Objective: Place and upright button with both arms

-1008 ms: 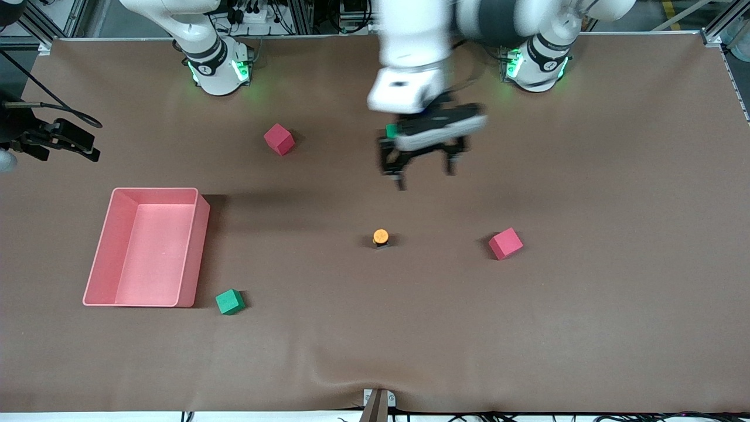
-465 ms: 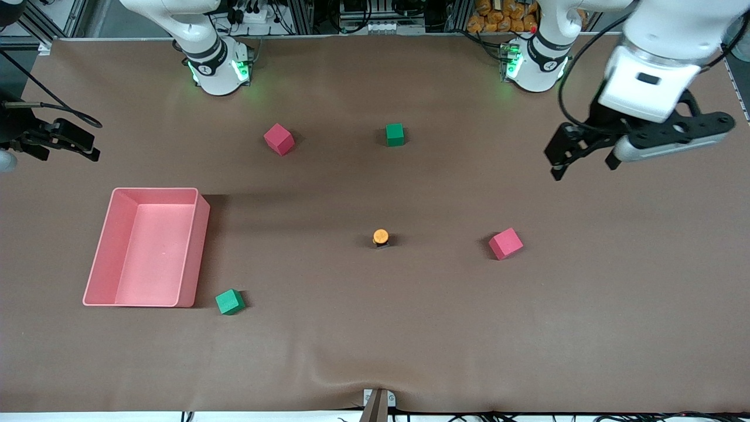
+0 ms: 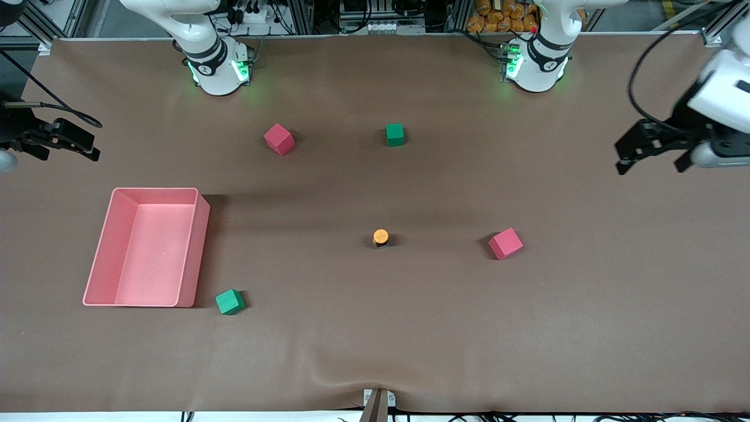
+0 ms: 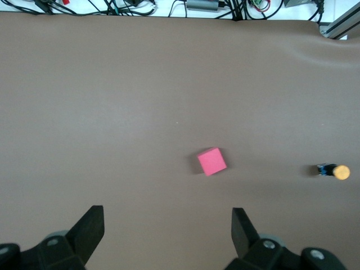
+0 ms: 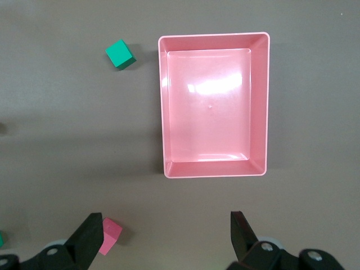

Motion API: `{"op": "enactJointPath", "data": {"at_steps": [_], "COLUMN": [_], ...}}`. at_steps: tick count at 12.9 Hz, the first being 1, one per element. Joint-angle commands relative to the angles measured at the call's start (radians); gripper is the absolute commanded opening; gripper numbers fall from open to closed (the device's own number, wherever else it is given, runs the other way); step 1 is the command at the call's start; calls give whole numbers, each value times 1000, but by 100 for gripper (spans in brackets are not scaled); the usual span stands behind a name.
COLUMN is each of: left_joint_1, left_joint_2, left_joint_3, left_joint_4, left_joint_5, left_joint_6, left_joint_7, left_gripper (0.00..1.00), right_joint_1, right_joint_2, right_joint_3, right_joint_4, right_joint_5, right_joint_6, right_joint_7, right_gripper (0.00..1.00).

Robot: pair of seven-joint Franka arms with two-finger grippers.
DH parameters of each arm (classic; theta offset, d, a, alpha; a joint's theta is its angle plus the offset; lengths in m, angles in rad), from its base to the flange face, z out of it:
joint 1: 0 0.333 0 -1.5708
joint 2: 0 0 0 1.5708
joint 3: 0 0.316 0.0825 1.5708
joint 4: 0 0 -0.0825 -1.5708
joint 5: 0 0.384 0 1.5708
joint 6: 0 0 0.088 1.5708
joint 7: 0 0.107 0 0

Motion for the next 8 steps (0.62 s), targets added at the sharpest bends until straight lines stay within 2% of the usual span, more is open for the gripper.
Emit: {"op": "enactJointPath", "data": {"at_steps": [1, 2, 5, 8], "left_joint_1": [43, 44, 55, 60], "left_joint_2": [-23, -25, -29, -35], "left_joint_3": [-10, -9, -9, -12], "left_joint_4": [-15, -15, -27, -30], "left_joint_5": [-14, -3, 12, -5], "left_joint_6": [-45, -98, -120, -90], "left_joint_7": [43, 52, 127, 126], "left_gripper": [100, 100, 100, 100], "right_joint_1": [-18, -18, -18, -17], "right_joint_2": [4, 4, 4, 4], "right_joint_3": [13, 13, 13, 13], "right_joint_4": [15, 15, 15, 15], "right_joint_5": [-9, -9, -9, -9], "right_joint_6": [-15, -15, -15, -15], "right_joint_7": [-10, -10, -10, -10], "right_gripper": [100, 100, 100, 100]}}
